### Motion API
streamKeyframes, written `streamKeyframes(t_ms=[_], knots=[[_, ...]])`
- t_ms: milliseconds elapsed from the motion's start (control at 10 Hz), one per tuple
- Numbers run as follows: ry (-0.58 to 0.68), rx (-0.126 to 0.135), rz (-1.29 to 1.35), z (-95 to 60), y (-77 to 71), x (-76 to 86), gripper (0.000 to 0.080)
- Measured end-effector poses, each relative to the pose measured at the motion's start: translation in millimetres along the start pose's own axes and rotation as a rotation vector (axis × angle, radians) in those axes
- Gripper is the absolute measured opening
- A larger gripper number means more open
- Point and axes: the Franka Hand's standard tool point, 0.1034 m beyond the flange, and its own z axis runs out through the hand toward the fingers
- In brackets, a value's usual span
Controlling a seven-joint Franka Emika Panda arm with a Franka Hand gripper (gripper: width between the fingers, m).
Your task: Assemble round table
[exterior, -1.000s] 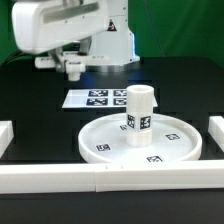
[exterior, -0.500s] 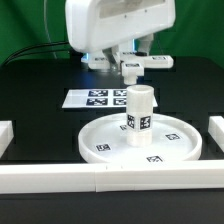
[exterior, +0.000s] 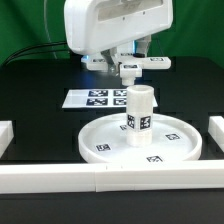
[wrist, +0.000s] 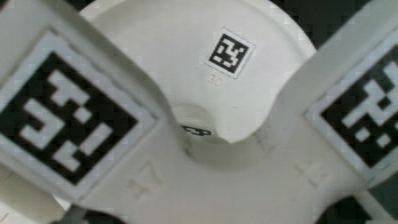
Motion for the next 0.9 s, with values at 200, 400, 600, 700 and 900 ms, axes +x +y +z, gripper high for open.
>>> streamKeyframes(t_ms=[200, 400, 600, 700, 900], knots=[[0.017, -0.010, -0.009, -7.0, 8.1, 16.5, 0.0449], [0.019, -0.011, -0.006, -5.9, 10.2, 19.1, 0.0449], [0.018, -0.010, -0.006, -5.4, 10.0, 18.9, 0.0449], [0.023, -0.015, -0.008, -3.7, 9.7, 20.1, 0.0449], [0.019, -0.011, -0.011, 1.6, 8.3, 19.6, 0.0449]])
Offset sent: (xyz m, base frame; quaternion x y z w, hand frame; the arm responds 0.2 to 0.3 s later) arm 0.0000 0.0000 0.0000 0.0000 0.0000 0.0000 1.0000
